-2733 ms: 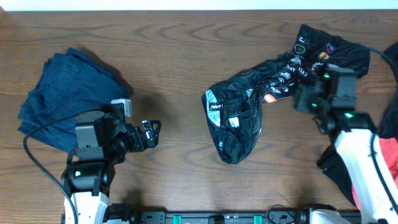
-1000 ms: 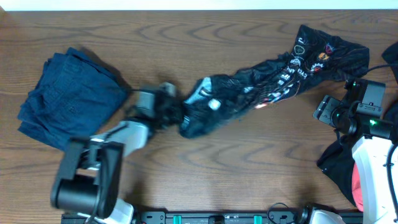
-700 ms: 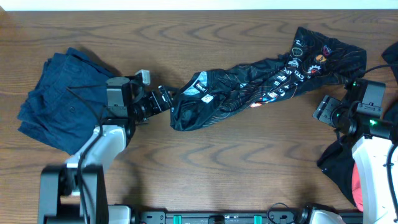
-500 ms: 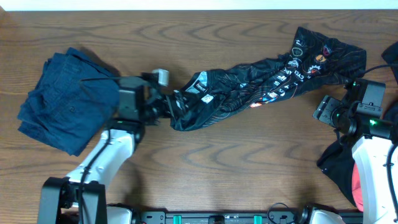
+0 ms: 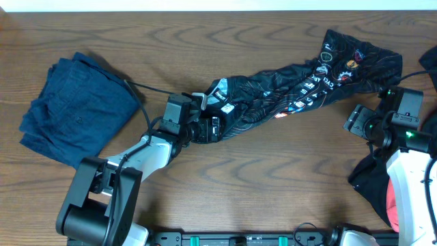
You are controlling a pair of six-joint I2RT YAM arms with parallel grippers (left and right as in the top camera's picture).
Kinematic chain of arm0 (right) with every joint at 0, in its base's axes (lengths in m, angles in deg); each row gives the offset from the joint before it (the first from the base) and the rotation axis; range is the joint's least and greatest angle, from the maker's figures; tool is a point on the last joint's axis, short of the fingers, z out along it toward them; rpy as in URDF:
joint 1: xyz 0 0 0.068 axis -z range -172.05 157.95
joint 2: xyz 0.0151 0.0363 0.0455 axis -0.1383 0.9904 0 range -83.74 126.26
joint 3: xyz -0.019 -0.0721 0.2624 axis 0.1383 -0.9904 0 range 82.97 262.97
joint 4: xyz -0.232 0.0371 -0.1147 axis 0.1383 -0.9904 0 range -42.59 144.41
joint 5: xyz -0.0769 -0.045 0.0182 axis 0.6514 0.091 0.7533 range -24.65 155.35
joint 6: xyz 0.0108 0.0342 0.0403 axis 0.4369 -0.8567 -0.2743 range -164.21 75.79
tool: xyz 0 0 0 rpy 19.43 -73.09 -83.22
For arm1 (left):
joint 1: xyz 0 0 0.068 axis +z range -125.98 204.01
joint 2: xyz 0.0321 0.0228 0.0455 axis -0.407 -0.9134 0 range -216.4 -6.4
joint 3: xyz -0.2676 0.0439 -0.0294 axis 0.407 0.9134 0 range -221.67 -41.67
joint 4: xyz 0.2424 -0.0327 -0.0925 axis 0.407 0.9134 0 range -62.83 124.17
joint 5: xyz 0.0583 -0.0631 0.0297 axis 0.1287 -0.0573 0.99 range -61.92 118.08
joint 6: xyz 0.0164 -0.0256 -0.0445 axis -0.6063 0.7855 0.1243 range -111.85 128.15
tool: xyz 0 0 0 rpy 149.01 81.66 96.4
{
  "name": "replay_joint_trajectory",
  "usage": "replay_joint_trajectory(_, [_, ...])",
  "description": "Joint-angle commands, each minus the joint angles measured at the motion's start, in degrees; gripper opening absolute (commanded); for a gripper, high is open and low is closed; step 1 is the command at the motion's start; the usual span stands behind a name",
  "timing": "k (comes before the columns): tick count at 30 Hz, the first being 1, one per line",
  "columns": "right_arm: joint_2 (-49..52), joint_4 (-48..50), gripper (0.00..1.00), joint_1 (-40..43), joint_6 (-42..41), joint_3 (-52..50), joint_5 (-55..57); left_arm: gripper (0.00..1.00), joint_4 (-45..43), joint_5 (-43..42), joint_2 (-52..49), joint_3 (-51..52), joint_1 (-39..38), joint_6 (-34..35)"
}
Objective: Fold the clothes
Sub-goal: 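Stretch the jersey between grippers, right gripper pulling its far end rightward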
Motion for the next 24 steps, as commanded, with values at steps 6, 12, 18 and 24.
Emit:
replay_joint_trajectory(6, [-0.7, 0.0, 0.76, 0.4, -1.0, 0.4, 0.2, 0.34, -0.5, -1.6, -0.2, -0.8, -0.7, -1.4])
replay_joint_trajectory(12, [-0.7, 0.0, 0.75, 0.4, -1.0, 0.4, 0.2, 0.05, 0.1, -3.7, 5.1, -0.8, -0.7, -1.4])
replay_joint_trajectory(18, [-0.6, -0.2, 0.75, 0.4, -0.9, 0.4, 0.2, 0.06, 15.1, -5.4, 18.0, -0.8, -0.7, 0.3])
replay_joint_trajectory(24, [-0.6, -4.4, 0.72, 0.4, -1.0, 0.4, 0.3, 0.06, 50.7, -1.7, 27.8, 0.0, -0.7, -0.8])
